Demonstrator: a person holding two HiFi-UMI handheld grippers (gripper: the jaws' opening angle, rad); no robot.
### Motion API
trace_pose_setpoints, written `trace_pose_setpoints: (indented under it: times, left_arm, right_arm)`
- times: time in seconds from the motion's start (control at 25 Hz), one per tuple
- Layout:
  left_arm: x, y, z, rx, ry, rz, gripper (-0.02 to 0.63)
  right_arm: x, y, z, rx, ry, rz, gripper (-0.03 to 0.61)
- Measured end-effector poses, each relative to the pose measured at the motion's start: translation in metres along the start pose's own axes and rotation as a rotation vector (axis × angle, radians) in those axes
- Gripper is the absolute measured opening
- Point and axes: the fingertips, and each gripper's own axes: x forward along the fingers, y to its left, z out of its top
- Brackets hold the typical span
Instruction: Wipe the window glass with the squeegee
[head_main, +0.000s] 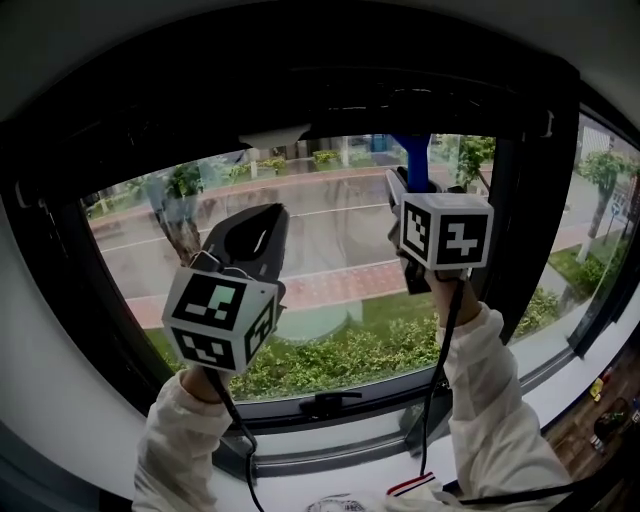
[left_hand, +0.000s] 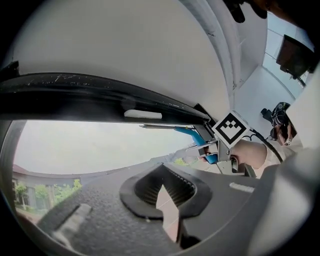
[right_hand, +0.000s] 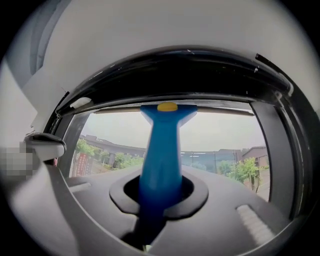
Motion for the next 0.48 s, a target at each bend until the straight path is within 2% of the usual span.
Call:
trace_pose_setpoints:
  times: [0.48]
  left_arm:
    - [0.001,-0.011,-0.032,-0.055,0.047,-0.033,0.000]
  right_arm:
    - [-0.008,-0.002,-0.043,0.019,0.082,-0.002,0.061]
